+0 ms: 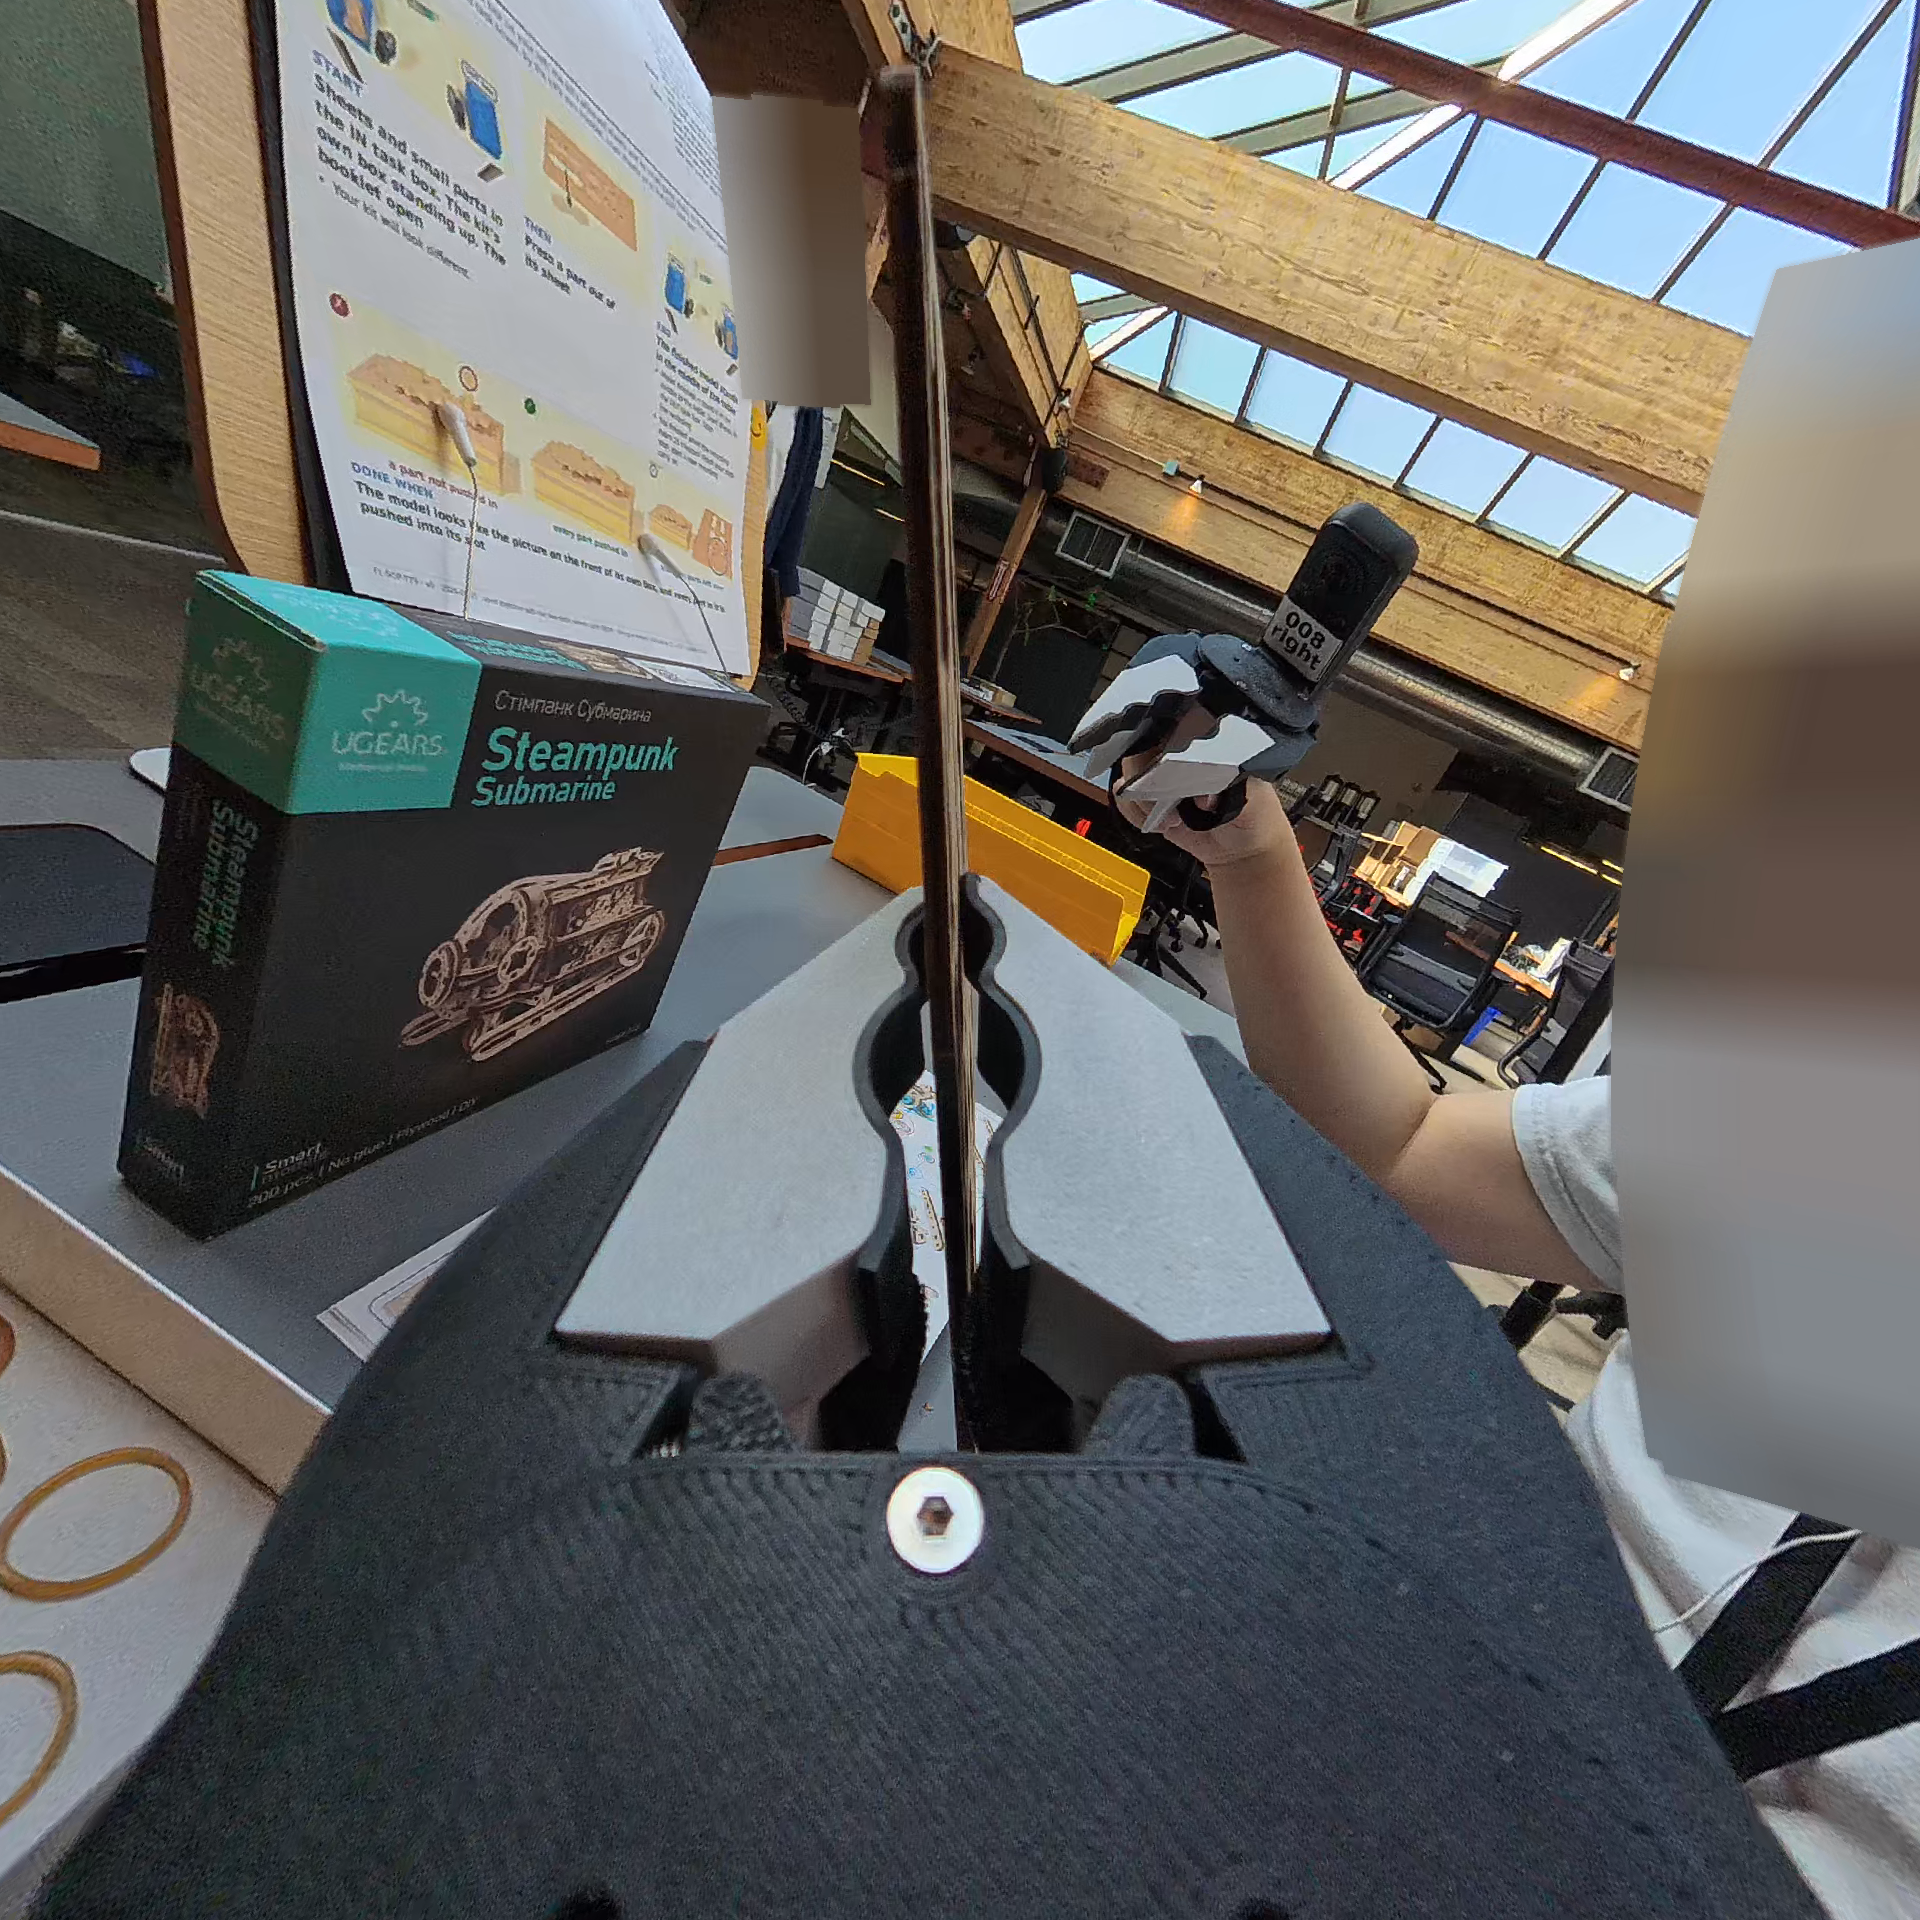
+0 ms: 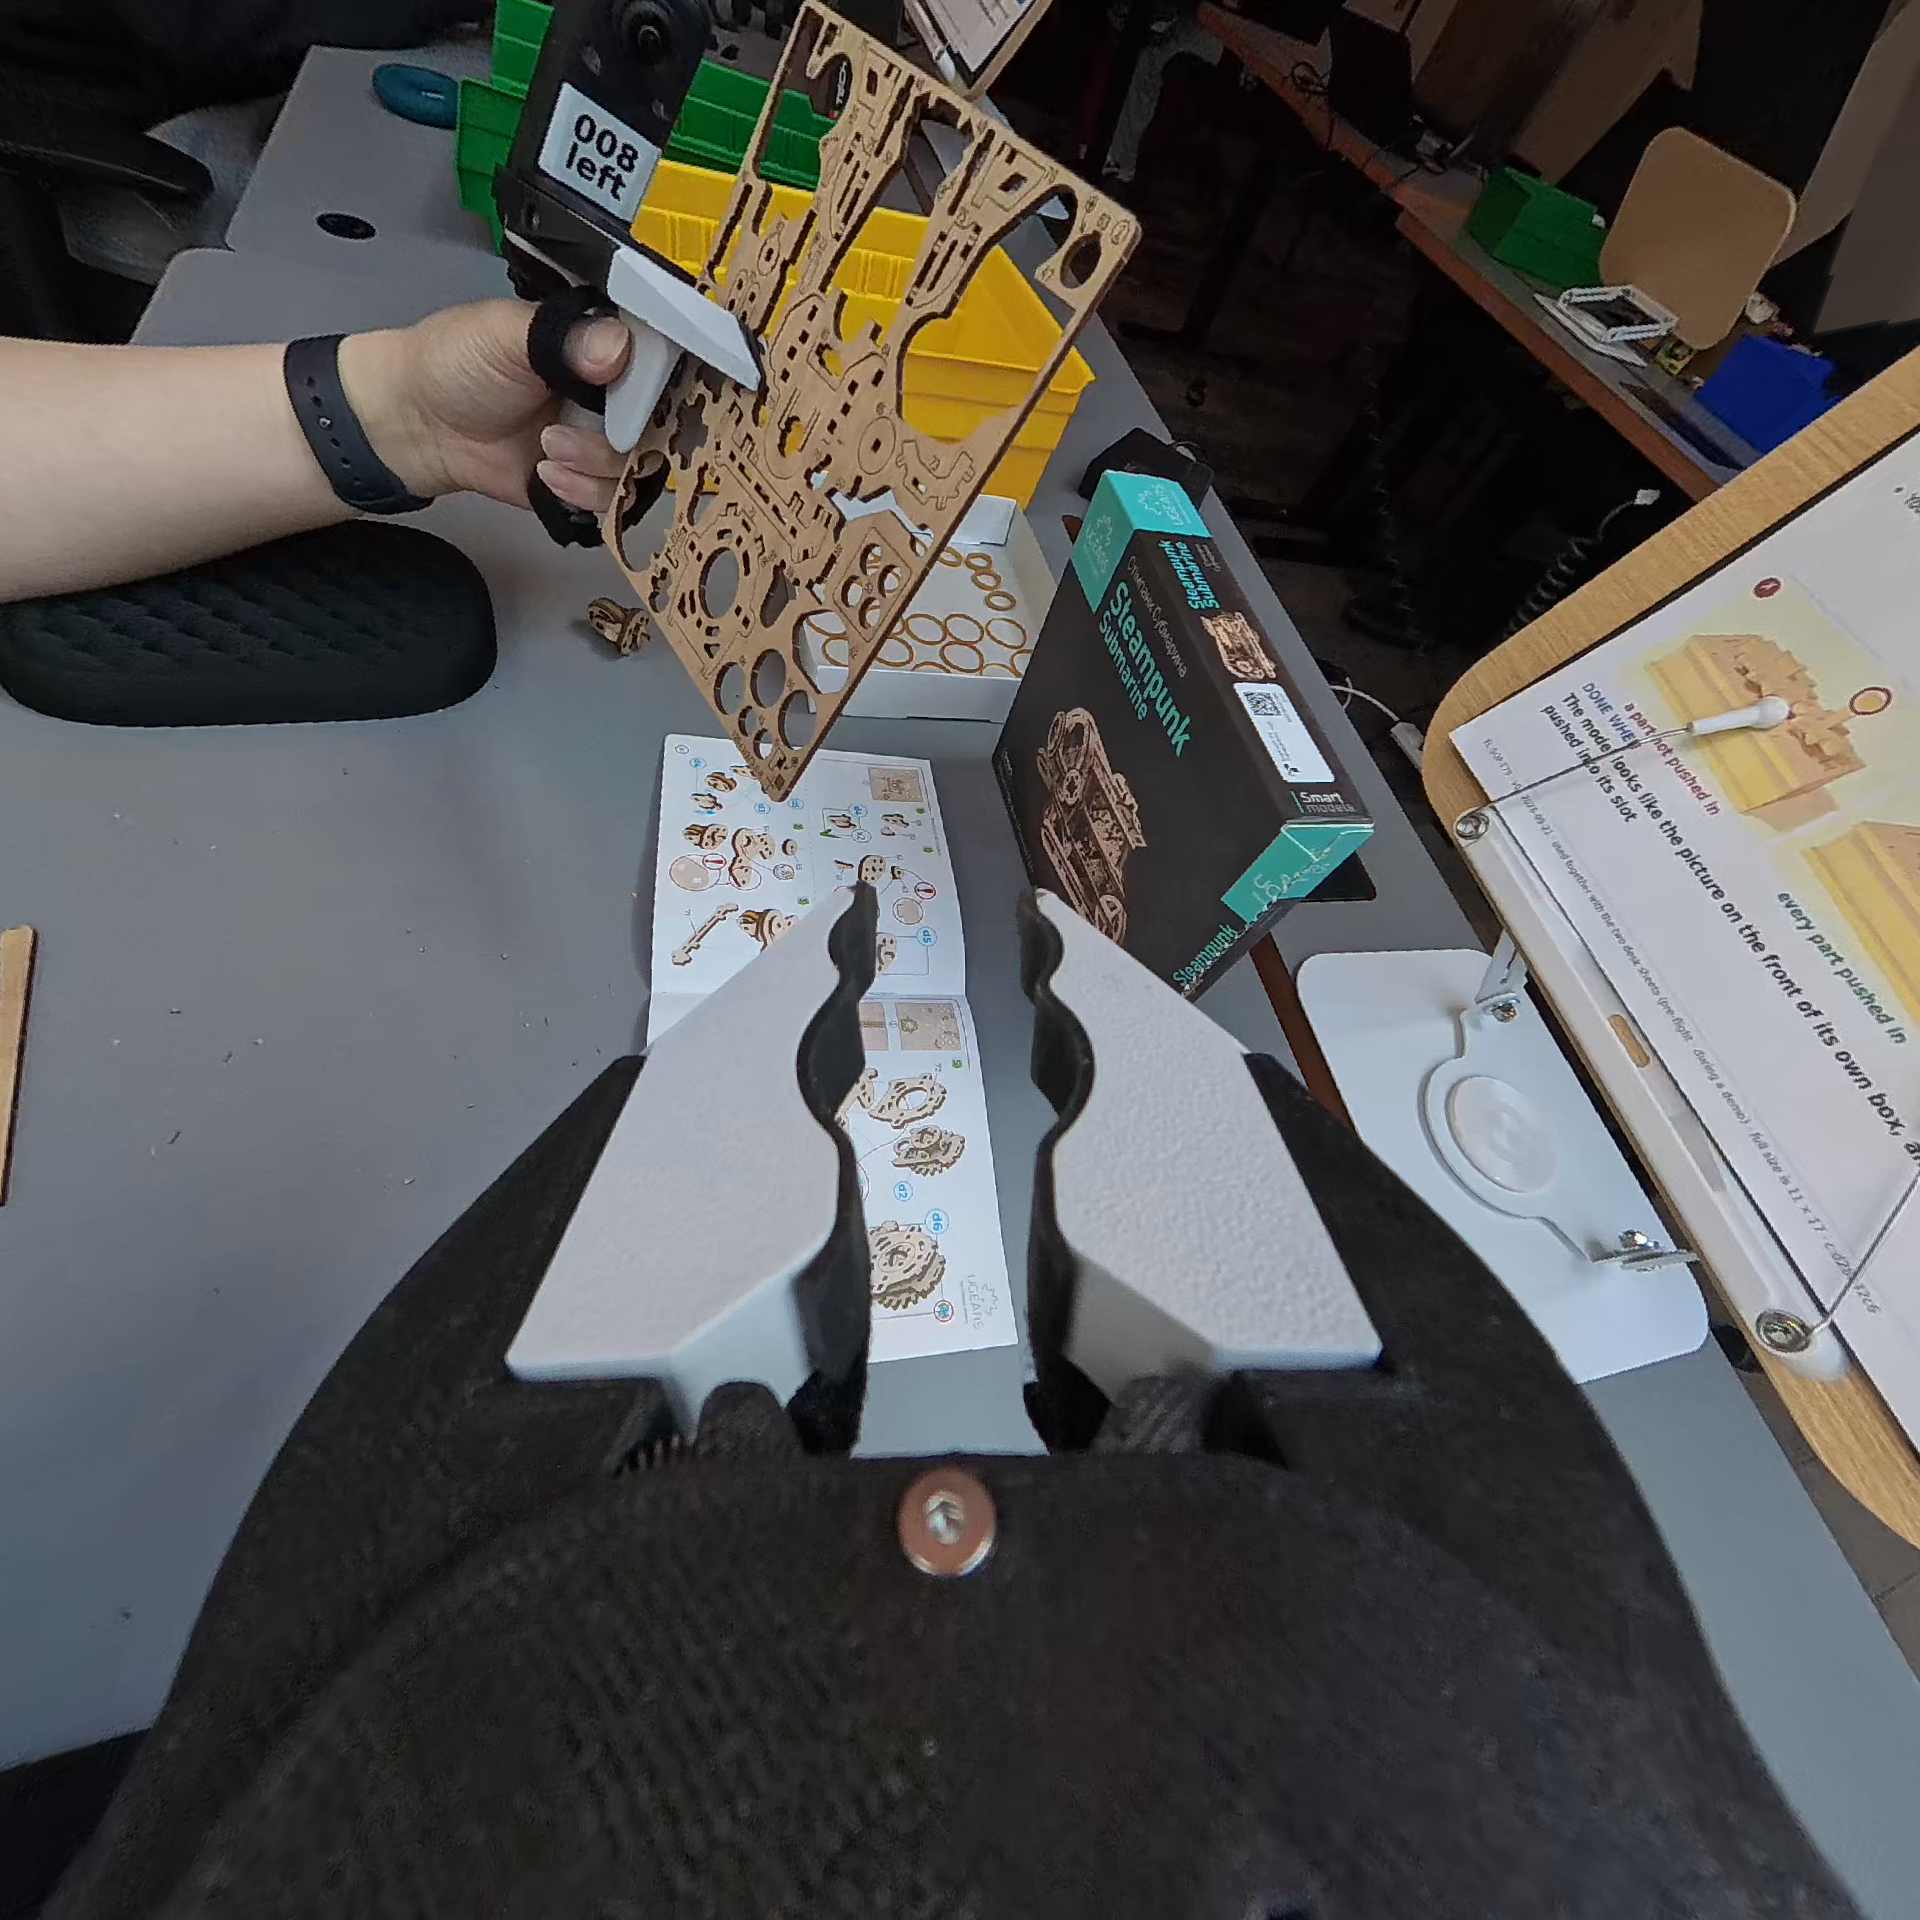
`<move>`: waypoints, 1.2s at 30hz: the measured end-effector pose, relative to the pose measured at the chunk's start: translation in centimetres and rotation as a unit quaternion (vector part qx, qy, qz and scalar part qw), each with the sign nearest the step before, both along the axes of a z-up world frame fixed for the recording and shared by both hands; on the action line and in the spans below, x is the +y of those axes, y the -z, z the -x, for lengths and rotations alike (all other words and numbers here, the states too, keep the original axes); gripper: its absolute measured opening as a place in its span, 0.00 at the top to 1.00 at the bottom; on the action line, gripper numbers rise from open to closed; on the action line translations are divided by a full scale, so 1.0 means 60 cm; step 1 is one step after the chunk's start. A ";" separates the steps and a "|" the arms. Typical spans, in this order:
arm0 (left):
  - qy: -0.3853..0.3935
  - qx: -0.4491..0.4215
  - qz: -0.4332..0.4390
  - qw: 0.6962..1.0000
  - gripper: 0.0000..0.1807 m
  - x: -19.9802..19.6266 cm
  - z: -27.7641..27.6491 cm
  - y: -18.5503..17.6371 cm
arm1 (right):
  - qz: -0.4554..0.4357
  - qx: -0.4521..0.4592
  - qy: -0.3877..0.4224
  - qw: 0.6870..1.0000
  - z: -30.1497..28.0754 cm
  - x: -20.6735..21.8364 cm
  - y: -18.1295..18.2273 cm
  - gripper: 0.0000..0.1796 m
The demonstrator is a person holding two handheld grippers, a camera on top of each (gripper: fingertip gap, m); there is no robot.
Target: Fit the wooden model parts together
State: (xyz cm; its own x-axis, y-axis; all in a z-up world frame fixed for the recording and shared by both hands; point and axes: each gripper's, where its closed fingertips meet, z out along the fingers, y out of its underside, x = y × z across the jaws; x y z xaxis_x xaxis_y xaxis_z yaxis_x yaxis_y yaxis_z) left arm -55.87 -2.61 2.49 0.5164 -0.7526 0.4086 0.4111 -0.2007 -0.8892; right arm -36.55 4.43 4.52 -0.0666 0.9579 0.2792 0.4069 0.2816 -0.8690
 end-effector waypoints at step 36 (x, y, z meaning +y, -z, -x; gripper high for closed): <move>0.039 0.026 0.033 0.998 1.00 0.008 -0.051 0.031 | 0.156 0.047 -0.075 0.984 0.091 -0.034 0.052 0.77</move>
